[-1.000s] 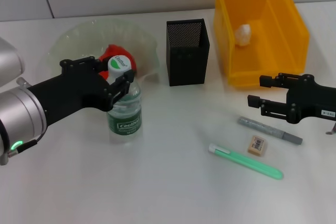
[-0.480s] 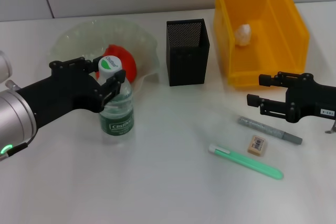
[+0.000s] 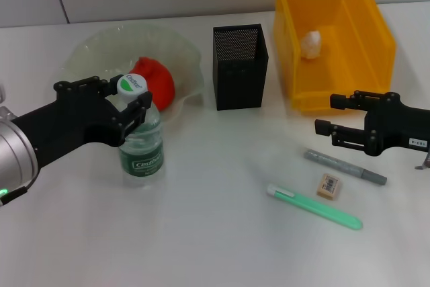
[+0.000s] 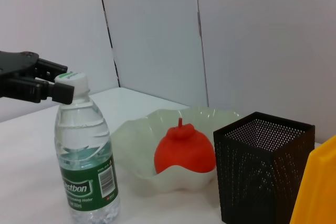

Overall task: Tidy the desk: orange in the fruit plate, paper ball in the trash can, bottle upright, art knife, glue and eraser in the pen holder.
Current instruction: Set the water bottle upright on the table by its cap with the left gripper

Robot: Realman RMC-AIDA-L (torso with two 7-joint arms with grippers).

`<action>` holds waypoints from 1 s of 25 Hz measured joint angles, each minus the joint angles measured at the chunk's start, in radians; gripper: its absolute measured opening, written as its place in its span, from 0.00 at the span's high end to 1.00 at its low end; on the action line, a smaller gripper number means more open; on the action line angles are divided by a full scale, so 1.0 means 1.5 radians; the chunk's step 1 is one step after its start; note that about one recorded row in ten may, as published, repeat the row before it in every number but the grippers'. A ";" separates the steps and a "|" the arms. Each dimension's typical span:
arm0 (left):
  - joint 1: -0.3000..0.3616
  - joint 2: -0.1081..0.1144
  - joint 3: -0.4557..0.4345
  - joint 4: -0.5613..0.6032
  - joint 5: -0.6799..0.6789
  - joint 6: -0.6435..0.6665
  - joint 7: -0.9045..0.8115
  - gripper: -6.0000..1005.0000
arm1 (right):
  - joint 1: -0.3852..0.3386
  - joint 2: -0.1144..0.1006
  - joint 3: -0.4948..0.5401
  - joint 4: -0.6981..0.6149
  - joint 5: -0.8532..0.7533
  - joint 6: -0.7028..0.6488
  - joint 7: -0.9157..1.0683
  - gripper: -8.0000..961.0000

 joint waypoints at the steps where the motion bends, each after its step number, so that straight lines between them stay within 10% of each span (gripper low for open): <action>1: 0.001 0.000 -0.001 0.000 0.000 0.000 0.000 0.47 | 0.001 0.001 0.000 0.000 0.000 0.000 0.000 0.42; 25: -0.011 -0.003 -0.037 -0.031 -0.004 -0.009 0.006 0.43 | 0.012 0.001 0.000 0.006 0.000 0.001 0.003 0.42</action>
